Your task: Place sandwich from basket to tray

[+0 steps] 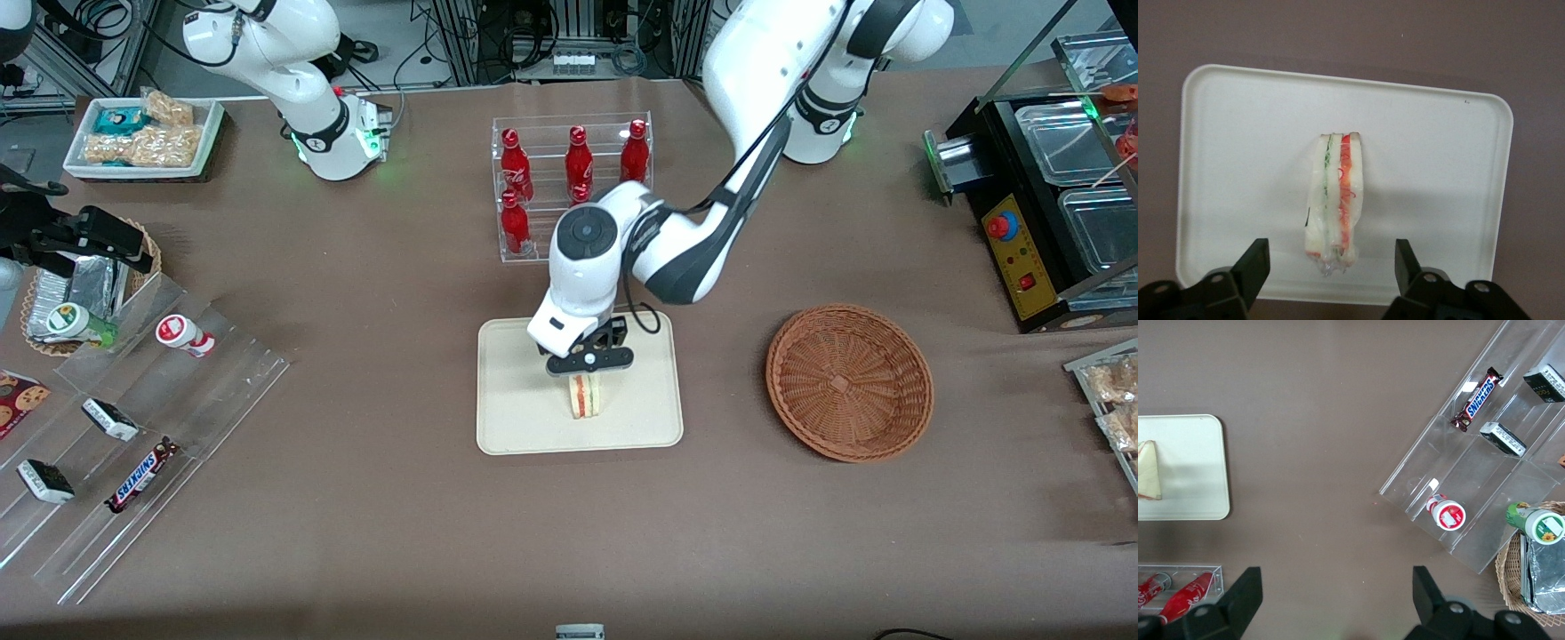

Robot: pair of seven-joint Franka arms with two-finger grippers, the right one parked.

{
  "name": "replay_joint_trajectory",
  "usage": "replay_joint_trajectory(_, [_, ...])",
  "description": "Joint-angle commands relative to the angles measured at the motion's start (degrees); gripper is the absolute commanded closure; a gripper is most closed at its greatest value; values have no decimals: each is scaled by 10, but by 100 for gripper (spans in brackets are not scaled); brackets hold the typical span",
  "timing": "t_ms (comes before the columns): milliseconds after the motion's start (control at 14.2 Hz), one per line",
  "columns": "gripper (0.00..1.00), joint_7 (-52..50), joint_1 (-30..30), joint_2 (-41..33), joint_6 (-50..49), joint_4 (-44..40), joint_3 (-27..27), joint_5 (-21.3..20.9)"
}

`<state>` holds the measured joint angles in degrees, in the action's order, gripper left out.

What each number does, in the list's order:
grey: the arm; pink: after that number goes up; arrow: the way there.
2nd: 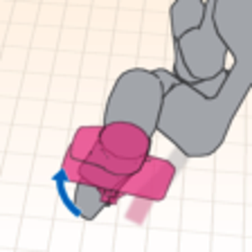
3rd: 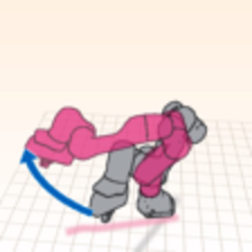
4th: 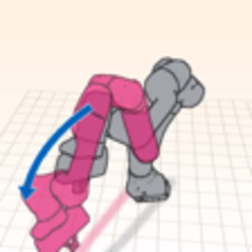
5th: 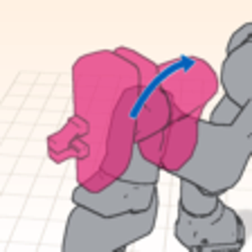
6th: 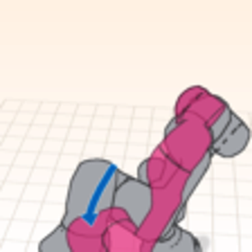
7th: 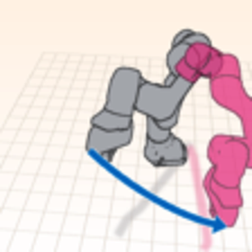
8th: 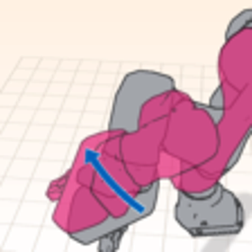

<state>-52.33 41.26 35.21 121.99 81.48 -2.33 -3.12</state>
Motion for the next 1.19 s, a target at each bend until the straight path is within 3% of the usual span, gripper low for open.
replay_joint_trajectory(0, [0,56,-47,-79,-77,21,1,14])
replay_joint_trajectory(70, [0,91,-86,-91,-107,23,0,57])
replay_joint_trajectory(140, [0,113,-106,-103,-140,27,1,71])
replay_joint_trajectory(281, [0,146,-149,-116,-180,45,13,67])
replay_joint_trajectory(702, [0,361,-281,-226,-178,166,15,49])
replay_joint_trajectory(1123, [0,483,-348,-319,-183,221,15,39])
